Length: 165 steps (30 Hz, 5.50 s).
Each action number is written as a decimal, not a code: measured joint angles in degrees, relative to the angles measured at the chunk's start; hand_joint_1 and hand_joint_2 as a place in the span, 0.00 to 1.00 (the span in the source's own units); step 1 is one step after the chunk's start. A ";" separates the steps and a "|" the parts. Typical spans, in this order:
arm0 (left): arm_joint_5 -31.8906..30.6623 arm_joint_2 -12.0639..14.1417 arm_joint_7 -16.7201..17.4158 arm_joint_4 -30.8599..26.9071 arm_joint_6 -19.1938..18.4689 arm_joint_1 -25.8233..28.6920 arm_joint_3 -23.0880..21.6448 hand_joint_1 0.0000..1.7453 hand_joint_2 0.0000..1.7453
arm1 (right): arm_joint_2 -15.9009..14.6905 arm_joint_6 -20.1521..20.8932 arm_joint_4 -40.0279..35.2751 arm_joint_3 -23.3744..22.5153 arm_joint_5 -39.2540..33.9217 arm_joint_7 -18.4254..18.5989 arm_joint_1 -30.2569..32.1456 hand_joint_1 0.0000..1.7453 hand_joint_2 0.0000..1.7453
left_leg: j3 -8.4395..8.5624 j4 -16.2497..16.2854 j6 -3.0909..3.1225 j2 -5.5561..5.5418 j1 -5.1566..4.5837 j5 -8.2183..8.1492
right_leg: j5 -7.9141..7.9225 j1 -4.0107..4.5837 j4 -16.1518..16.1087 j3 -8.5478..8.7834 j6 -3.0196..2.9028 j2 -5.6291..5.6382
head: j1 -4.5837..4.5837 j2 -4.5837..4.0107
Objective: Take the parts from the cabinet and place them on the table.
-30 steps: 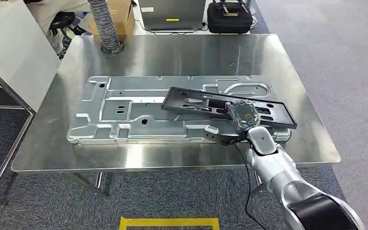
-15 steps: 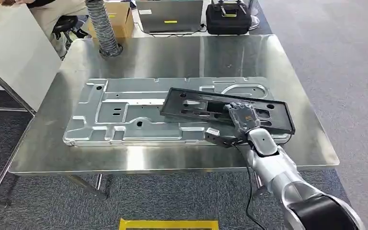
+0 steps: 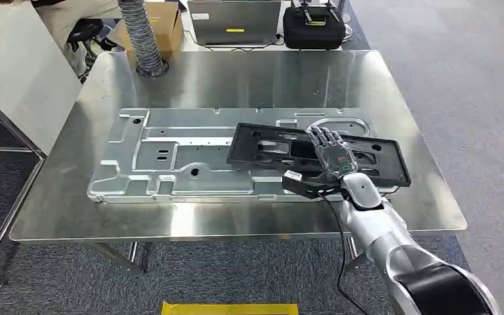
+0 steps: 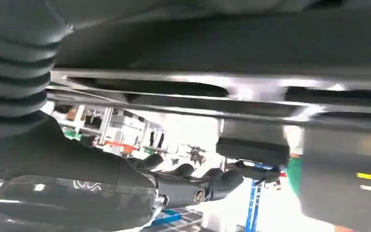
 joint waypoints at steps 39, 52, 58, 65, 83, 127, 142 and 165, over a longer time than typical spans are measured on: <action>1.29 -0.09 -0.09 0.00 2.36 0.86 -0.04 0.00 0.00 | -1.18 -11.59 -36.92 -0.66 7.26 4.88 8.79 0.00 0.00 | -0.50 0.49 0.67 -0.12 -0.43 -0.15 | -3.30 -0.22 11.82 -6.32 0.30 -0.09 | 0.04 0.02; 1.66 -0.17 5.36 0.02 6.10 1.04 0.26 0.00 0.00 | -3.32 -13.68 -54.78 -4.70 9.75 5.97 17.53 0.00 0.00 | -8.19 18.58 -2.23 0.03 -0.27 -9.17 | 1.55 0.06 -2.01 0.52 -2.37 -0.41 | -0.39 0.02; 0.39 -0.17 12.15 0.04 10.14 0.85 0.26 0.00 0.00 | -3.34 -13.75 -61.77 -6.58 10.41 6.34 19.54 0.00 0.00 | 0.26 0.85 -1.06 -0.03 -0.47 -1.13 | 0.84 0.35 -0.83 0.23 -1.27 -0.12 | -0.33 0.02; -0.70 -0.26 14.43 0.02 11.54 0.96 0.18 0.00 0.00 | -3.54 -13.81 -70.29 -10.36 11.26 7.56 24.08 0.00 0.00 | 0.21 0.17 0.83 -0.03 -0.40 -0.43 | -6.24 -0.10 10.62 -4.68 0.65 -0.21 | -0.11 0.02; -1.05 -0.31 14.75 0.02 11.37 0.96 0.11 0.00 0.00 | -3.54 -13.81 -78.42 -14.75 11.83 7.67 30.13 0.00 0.00 | -7.53 18.96 -2.22 0.02 -0.32 -9.52 | 0.95 0.05 -2.07 1.37 -2.35 -0.61 | -0.55 0.02; -0.61 0.33 12.65 0.02 9.31 1.18 -0.87 0.00 0.00 | 17.92 -13.86 -97.02 -39.41 -2.71 -24.96 42.41 0.00 0.00 | 0.52 -0.03 0.92 0.36 -0.39 -0.35 | -9.11 -0.15 13.72 -4.83 0.61 -0.32 | 0.11 0.00; -0.68 0.18 13.18 0.02 10.34 1.12 -0.85 0.00 0.00 | 18.62 -13.86 -99.73 -40.26 -3.69 -25.16 43.41 0.00 0.00 | -6.08 12.04 -2.31 0.15 -0.20 -7.61 | 0.91 0.15 -2.56 1.97 -2.69 -0.68 | -0.29 0.00; -0.90 0.42 11.41 0.04 6.93 0.99 -1.31 0.00 0.00 | 18.69 -13.86 -98.97 -40.92 -3.50 -25.09 44.69 0.00 0.00 | 0.39 -0.29 -0.08 0.52 -0.78 0.01 | -2.61 0.21 -2.01 5.77 -0.26 -0.48 | -0.02 0.02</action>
